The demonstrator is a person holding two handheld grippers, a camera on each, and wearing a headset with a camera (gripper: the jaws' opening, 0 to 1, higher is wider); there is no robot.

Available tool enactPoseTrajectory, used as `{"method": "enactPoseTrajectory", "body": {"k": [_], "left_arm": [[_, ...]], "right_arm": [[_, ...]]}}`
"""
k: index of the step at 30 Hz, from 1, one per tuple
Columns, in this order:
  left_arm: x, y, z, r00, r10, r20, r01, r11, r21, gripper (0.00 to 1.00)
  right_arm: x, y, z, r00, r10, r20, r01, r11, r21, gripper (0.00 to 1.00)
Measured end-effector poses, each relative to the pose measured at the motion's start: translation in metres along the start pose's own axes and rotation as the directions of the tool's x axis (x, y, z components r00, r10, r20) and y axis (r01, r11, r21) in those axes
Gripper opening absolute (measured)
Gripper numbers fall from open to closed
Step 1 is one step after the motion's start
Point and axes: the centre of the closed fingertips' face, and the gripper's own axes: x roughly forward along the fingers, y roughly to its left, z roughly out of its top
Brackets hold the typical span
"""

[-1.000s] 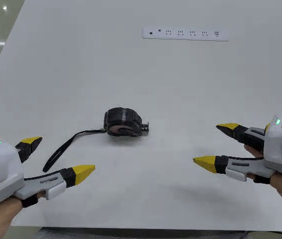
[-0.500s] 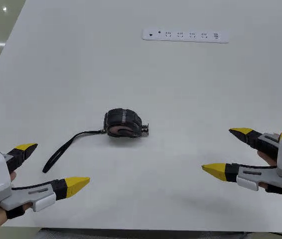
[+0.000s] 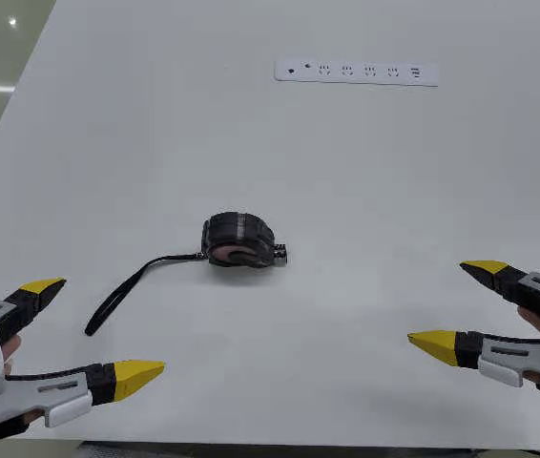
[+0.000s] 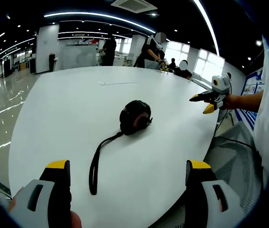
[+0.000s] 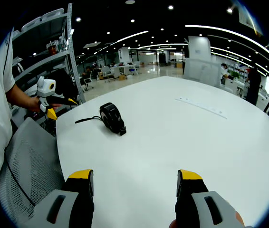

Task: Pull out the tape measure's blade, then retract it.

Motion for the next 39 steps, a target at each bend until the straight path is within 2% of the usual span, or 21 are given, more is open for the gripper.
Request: {"method": "enactPoseTrajectory", "body": {"k": [2, 6, 13, 24, 26, 28, 33, 39], "left_arm": [[-0.001, -0.005, -0.001, 0.9999, -0.015, -0.005, 0.015, 1.0, 0.014, 0.99], [-0.004, -0.004, -0.001, 0.9998, -0.017, -0.006, 0.017, 1.0, 0.02, 0.99], [-0.009, 0.0, 0.002, 0.9998, -0.016, 0.01, 0.016, 1.0, 0.005, 0.99], [-0.011, 0.001, 0.001, 0.9997, -0.025, 0.003, 0.025, 1.0, 0.01, 0.99], [-0.011, 0.003, 0.002, 0.9999, -0.007, 0.008, 0.007, 1.0, 0.026, 0.99], [-0.011, 0.0, 0.003, 0.9998, -0.018, 0.011, 0.017, 1.0, 0.026, 0.99], [-0.01, -0.001, 0.003, 0.9999, -0.006, 0.012, 0.005, 0.999, 0.047, 0.98], [-0.01, -0.003, 0.001, 0.9998, -0.02, 0.008, 0.02, 0.999, 0.041, 0.96]], "right_arm": [[-0.003, 0.0, -0.002, 1.0, -0.002, -0.001, 0.002, 1.0, 0.003, 0.69], [-0.007, -0.002, -0.004, 1.0, -0.008, -0.002, 0.008, 1.0, 0.007, 0.7], [-0.01, -0.001, -0.009, 0.9998, -0.012, -0.018, 0.012, 1.0, -0.013, 0.71], [-0.015, -0.001, -0.013, 0.9996, -0.01, -0.024, 0.01, 1.0, -0.013, 0.77], [-0.016, -0.002, -0.014, 0.9995, -0.012, -0.029, 0.012, 1.0, -0.018, 0.76], [-0.016, -0.002, -0.014, 0.9995, -0.013, -0.029, 0.012, 1.0, -0.012, 0.76], [-0.016, -0.003, -0.013, 0.9996, -0.016, -0.023, 0.015, 1.0, -0.008, 0.76], [-0.016, -0.002, -0.013, 0.9997, -0.012, -0.023, 0.012, 1.0, -0.009, 0.76]]}}
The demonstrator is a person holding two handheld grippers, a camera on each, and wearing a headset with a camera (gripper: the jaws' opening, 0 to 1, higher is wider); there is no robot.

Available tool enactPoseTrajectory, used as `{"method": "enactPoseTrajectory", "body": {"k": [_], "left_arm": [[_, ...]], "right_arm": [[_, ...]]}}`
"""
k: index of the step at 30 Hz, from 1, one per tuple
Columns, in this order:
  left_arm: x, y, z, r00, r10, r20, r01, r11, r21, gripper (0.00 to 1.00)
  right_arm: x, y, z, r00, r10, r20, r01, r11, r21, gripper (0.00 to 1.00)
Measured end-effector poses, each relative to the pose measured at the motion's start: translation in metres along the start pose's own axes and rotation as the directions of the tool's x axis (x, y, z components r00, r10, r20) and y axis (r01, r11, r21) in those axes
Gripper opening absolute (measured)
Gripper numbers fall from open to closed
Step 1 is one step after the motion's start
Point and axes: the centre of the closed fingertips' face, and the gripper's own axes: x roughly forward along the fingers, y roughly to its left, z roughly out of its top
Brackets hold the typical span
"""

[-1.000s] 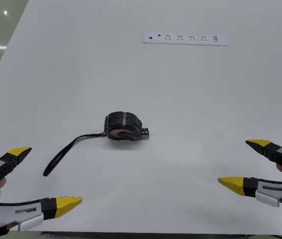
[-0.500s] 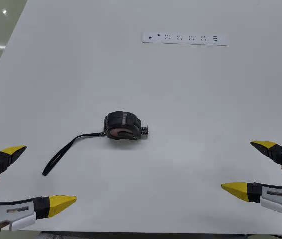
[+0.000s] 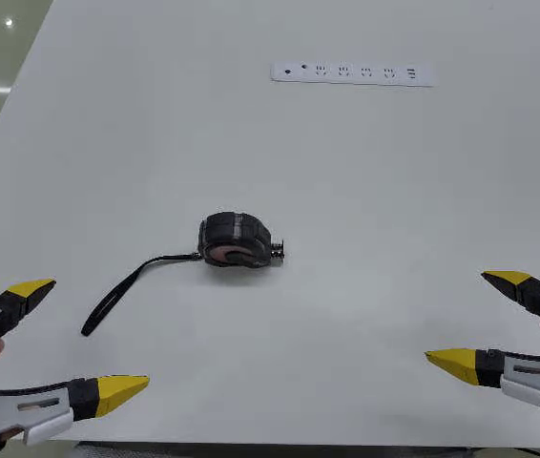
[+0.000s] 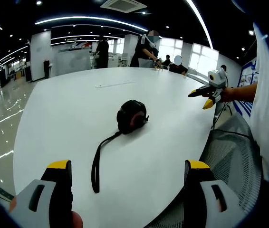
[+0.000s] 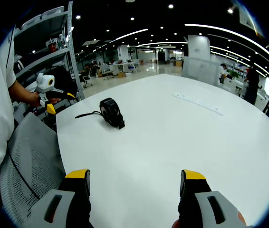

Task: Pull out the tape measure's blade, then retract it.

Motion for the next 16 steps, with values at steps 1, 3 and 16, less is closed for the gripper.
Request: {"method": "enactPoseTrajectory", "body": {"k": [1, 3, 16], "left_arm": [[-0.0002, 0.0001, 0.0002, 1.0, 0.0, 0.002, 0.0, 1.0, -0.005, 0.95], [-0.0006, -0.0013, -0.0015, 0.9999, -0.009, -0.008, 0.009, 1.0, -0.007, 0.94], [-0.0018, 0.0021, 0.0003, 1.0, -0.001, 0.001, 0.001, 1.0, -0.009, 0.95]], "right_arm": [[0.0001, 0.0006, 0.0003, 1.0, 0.002, 0.001, -0.002, 1.0, 0.001, 0.76], [0.0002, 0.0008, 0.0002, 1.0, 0.0, 0.0, 0.0, 1.0, -0.002, 0.76], [-0.0018, 0.0018, 0.0004, 1.0, 0.003, 0.001, -0.003, 1.0, -0.004, 0.76]]}}
